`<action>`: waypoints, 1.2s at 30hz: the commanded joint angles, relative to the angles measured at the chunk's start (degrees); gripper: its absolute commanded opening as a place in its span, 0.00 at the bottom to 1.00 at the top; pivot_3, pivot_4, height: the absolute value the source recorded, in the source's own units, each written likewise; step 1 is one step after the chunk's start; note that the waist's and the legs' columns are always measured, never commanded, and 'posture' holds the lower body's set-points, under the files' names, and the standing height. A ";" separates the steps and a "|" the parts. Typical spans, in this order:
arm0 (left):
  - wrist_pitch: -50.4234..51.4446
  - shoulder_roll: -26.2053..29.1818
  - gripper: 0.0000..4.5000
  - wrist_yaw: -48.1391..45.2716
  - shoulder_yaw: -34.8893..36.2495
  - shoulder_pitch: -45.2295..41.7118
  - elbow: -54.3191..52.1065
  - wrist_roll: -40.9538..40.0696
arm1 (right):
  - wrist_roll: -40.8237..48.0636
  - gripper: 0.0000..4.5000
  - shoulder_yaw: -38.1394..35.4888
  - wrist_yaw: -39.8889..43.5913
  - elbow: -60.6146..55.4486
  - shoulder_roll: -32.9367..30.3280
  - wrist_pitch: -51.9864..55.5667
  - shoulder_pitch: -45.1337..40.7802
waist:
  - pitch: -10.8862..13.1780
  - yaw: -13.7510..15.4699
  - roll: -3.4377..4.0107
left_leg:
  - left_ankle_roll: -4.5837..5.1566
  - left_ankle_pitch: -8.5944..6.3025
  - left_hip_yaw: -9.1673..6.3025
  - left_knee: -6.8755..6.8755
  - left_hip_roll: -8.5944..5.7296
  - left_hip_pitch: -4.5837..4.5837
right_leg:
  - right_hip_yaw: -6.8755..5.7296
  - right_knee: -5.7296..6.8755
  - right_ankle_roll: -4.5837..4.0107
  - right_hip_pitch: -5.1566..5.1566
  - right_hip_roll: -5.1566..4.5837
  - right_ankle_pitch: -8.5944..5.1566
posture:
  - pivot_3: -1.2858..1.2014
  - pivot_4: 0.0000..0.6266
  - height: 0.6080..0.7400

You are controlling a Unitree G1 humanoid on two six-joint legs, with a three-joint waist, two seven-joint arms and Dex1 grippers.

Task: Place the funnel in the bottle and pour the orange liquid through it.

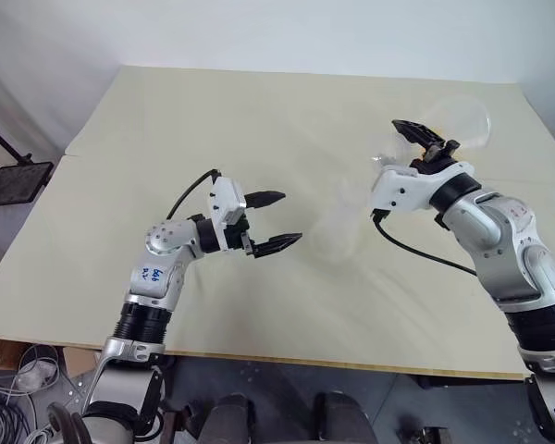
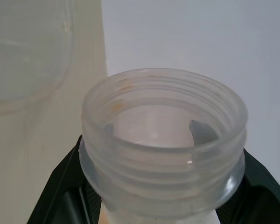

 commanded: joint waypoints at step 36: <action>-1.44 -1.52 1.00 0.27 -0.74 -0.23 -2.24 -0.18 | -12.21 0.55 -3.11 -10.64 3.79 -4.47 -14.99 -2.10 | 0.00 -0.10 0.00 | 0.00 0.00 0.01 -0.02 0.01 0.00 | -0.01 -0.02 0.00 0.01 -0.01 0.00 | 0.52 0.24 1.00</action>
